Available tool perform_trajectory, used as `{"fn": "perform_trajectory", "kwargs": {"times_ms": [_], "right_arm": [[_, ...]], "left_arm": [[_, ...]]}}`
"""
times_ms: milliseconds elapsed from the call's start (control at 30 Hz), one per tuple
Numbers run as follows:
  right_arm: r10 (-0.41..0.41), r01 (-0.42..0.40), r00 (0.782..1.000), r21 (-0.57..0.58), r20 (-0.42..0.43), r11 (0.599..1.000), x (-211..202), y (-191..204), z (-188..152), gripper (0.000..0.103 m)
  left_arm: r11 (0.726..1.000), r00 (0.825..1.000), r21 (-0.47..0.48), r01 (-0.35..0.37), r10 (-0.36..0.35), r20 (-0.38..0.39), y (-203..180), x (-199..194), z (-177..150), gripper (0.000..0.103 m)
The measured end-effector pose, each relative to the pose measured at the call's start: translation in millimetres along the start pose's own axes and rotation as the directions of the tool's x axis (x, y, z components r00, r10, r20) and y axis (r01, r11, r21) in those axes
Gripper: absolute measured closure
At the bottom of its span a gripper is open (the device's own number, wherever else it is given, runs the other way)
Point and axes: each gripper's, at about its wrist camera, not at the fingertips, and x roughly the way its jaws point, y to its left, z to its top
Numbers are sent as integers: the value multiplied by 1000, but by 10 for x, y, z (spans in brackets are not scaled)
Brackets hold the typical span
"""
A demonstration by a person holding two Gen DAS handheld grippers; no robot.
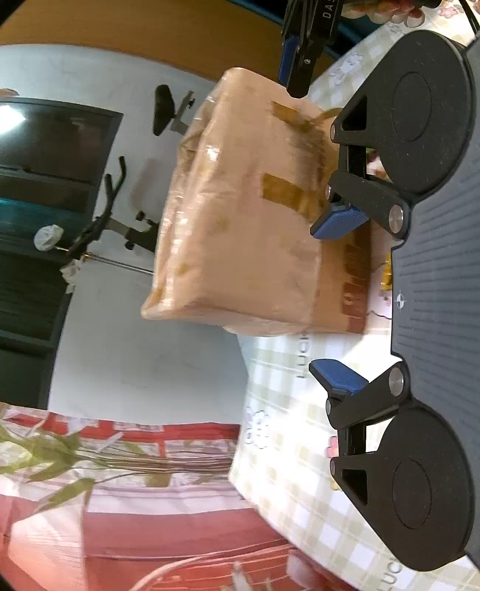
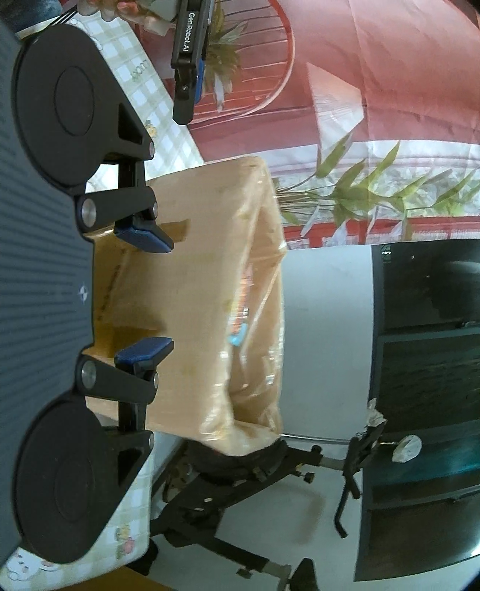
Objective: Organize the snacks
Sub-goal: 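Move both grippers back down to the snack pile, then grasp the green pastry packet with the right gripper while the left gripper grasps the yellow candy packet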
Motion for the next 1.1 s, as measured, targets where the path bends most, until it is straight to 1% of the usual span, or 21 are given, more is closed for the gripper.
{"fn": "perform_trajectory", "kwargs": {"times_ms": [100,233,467,667,767,1100], "right_arm": [[-8,9,1000,17,-16,1000,8,-28,-129,49],[-23,23,999,15,-48,1000,22,-50,-328,49],[-41,45,994,48,-97,998,65,-156,-638,49],[-65,74,989,72,-131,995,109,-269,-789,49],[-77,86,987,61,-143,994,121,-293,-859,49],[-100,113,981,72,-166,991,170,-365,-1062,49]], "left_arm": [[1000,1000,7,-4,4,-18,-5,37,-83,29],[999,999,39,-14,16,-35,-34,83,-171,29],[997,998,70,-35,38,-44,-71,137,-277,29],[996,997,78,-48,53,-55,-66,197,-335,29],[996,996,78,-54,59,-61,-63,226,-366,29],[995,995,85,-58,65,-79,-95,295,-441,29]]}}
